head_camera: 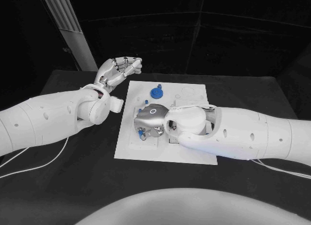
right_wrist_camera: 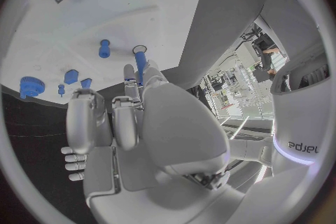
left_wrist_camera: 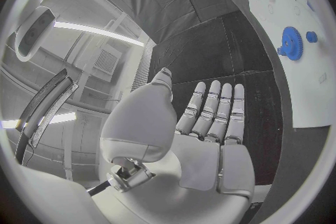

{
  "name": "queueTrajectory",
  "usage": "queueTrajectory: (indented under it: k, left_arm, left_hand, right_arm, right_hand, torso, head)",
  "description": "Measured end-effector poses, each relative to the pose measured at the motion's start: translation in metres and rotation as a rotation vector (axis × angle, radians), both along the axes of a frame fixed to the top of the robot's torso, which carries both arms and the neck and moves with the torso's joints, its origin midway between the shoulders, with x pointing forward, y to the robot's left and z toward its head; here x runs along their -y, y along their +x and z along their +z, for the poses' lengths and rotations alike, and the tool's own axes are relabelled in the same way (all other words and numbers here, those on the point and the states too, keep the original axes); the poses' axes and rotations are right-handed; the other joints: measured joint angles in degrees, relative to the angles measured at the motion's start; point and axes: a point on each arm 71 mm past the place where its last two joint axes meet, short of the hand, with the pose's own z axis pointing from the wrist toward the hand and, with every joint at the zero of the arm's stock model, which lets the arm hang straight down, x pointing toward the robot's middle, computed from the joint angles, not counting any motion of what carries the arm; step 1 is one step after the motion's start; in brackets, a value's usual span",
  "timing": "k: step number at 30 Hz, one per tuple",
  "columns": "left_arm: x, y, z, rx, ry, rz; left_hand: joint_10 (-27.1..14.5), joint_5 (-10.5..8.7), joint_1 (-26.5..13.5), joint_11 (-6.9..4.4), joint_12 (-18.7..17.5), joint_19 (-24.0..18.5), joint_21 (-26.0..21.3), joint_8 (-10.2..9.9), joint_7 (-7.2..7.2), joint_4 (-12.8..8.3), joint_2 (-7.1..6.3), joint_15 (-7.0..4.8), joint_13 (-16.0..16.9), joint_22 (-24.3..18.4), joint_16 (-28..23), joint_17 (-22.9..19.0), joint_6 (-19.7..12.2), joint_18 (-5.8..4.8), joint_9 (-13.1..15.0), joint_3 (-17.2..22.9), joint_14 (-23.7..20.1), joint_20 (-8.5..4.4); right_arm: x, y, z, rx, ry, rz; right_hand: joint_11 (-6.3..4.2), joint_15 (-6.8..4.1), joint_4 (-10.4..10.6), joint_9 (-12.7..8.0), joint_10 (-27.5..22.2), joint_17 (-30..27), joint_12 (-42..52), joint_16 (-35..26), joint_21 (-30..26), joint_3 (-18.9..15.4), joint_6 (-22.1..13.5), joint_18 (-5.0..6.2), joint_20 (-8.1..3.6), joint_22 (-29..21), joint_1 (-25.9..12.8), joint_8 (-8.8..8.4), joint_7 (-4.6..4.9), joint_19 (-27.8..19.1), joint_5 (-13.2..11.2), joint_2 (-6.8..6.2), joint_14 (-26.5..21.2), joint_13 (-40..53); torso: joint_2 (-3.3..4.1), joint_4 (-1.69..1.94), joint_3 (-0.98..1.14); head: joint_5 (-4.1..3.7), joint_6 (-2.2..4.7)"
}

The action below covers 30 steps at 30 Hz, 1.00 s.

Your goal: Assemble the parts on the task board

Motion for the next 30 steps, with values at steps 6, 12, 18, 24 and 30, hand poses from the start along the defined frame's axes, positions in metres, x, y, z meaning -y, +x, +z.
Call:
queueTrajectory:
  k: [6, 12, 18, 24, 30]
  left_arm:
    - [0.0, 0.0, 0.0, 0.0, 0.0, 0.0]
    - [0.0, 0.0, 0.0, 0.0, 0.0, 0.001]
    - [0.0, 0.0, 0.0, 0.0, 0.0, 0.001]
    - [-0.001, 0.0, 0.0, 0.0, 0.001, 0.001]
    - [0.0, 0.0, 0.0, 0.0, 0.0, 0.001]
  left_hand:
    - [0.0, 0.0, 0.2, 0.0, 0.1, 0.0, 0.0, 0.0, 0.0, 0.0, 0.16, 0.0, 0.0, 0.0, 0.0, 0.0, 0.0, 0.0, 0.0, 0.0, 0.0, 0.0]
    - [0.0, 0.0, 0.2, 0.0, 0.3, 0.0, 0.0, 0.0, 0.0, 0.0, 0.22, 0.0, 0.0, -0.1, 0.0, -0.1, 0.0, 0.0, 0.0, 0.0, 0.0, 0.0]
    - [0.0, 0.0, 0.2, 0.0, 0.3, 0.0, 0.0, 0.0, 0.0, 0.0, 0.22, 0.0, 0.0, 0.0, 0.0, -0.1, 0.0, 0.0, 0.0, 0.0, 0.0, 0.0]
    - [0.0, 0.0, 0.2, 0.0, 0.3, 0.0, 0.0, 0.0, 0.0, 0.0, 0.22, 0.0, 0.0, 0.0, 0.0, -0.1, 0.0, 0.0, 0.0, 0.0, 0.0, 0.0]
    - [0.0, 0.0, 0.2, 0.0, 0.3, 0.0, 0.0, 0.0, 0.0, 0.0, 0.22, 0.0, 0.0, 0.0, 0.0, -0.1, 0.0, 0.0, 0.0, 0.0, 0.0, 0.0]
  right_arm:
    - [0.001, 0.0, 0.0, -0.004, -0.01, -0.002]
    - [0.004, -0.001, 0.0, -0.009, -0.021, -0.006]
    - [0.01, -0.003, -0.005, -0.021, -0.041, -0.018]
    - [0.013, -0.004, -0.005, -0.021, -0.044, -0.022]
    - [0.013, -0.004, -0.005, -0.022, -0.048, -0.024]
  right_hand:
    - [0.0, 0.0, 0.0, -0.1, 0.0, 0.0, 0.0, 0.0, 0.0, 0.0, -0.2, 0.0, 0.0, 0.0, 0.0, -0.03, -0.02, 0.0, 0.0, 0.01, 0.0, 0.0]
    - [0.0, 0.0, 0.0, -0.1, 0.0, 0.0, 0.0, 0.0, 0.0, 0.0, -0.1, 0.01, 0.0, 0.0, -0.2, -0.08, -0.17, 0.0, 0.0, 0.24, 0.0, 0.0]
    - [0.0, 0.0, 0.0, -0.1, 0.0, 0.0, 0.0, 0.0, 0.0, 0.0, 0.1, 0.01, 0.0, 0.0, -0.3, -0.27, -0.08, 0.0, 0.2, 0.3, 0.0, 0.0]
    - [0.0, 0.0, 0.0, -0.1, 0.0, 0.0, 0.0, 0.0, 0.0, 0.0, 0.1, 0.0, 0.0, 0.0, -0.4, -0.22, -0.09, 0.0, 0.2, 0.22, 0.0, 0.0]
    - [0.2, 0.0, 0.0, -0.1, -0.2, 0.0, -0.3, 0.0, 0.0, -0.1, 0.1, 0.0, 0.0, 0.0, -0.5, -0.1, -0.09, 0.0, 0.2, 0.15, 0.0, 0.0]
  torso:
    - [-0.01, 0.0, 0.01]
    - [-0.01, -0.01, 0.01]
    - [-0.01, -0.03, 0.01]
    - [-0.01, -0.03, 0.02]
    - [0.01, -0.03, 0.02]
  head:
    - [-0.04, 0.0]
    - [-0.04, 0.0]
    - [-0.27, 0.0]
    - [-0.36, 0.0]
    - [-0.46, 0.0]
